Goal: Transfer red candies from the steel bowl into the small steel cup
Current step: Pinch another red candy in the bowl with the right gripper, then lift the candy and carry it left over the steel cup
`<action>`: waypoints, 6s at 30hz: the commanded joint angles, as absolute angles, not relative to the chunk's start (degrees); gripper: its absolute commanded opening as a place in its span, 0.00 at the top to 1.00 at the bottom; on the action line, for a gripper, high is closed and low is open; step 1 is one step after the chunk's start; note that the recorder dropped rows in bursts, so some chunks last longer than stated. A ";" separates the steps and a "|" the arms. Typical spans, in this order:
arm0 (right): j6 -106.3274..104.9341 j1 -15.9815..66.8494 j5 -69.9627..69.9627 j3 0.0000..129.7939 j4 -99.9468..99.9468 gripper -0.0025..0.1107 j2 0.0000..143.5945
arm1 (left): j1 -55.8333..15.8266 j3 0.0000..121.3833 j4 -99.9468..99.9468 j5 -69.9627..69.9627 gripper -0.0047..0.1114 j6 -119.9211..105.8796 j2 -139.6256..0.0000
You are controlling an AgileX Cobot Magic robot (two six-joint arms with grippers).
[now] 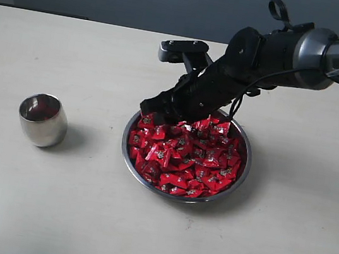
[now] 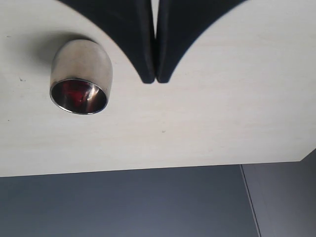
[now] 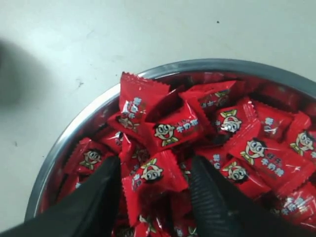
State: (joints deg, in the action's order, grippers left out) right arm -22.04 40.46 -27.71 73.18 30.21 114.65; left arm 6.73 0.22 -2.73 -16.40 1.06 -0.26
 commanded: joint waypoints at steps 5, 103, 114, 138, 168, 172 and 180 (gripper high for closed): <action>-21.92 40.40 -28.62 73.60 32.08 0.60 117.18 | 6.77 0.00 -2.60 -16.31 0.96 1.12 0.00; -11.16 43.38 -30.13 78.00 16.12 0.87 113.30 | 6.77 0.00 -2.60 -16.31 0.96 1.12 0.00; -9.01 43.38 -32.15 78.00 13.97 0.87 112.00 | 6.77 0.00 -2.60 -16.31 0.96 1.12 0.00; -29.13 44.16 -36.88 92.24 38.06 0.87 117.13 | 6.77 0.00 -2.60 -16.31 0.96 1.12 0.00; -28.46 53.89 -43.32 116.11 41.81 0.87 134.43 | 6.77 0.00 -2.60 -16.31 0.96 1.12 0.00; -28.46 53.99 -43.20 116.08 41.81 0.87 134.55 | 6.77 0.00 -2.60 -16.31 0.96 1.12 0.00; -28.46 54.11 -42.86 116.08 41.04 0.87 134.81 | 6.77 0.00 -2.60 -16.31 0.96 1.12 0.00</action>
State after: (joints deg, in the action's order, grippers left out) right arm -28.47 53.93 -43.16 115.50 41.47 134.66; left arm 6.73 0.22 -2.73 -16.40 1.06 -0.26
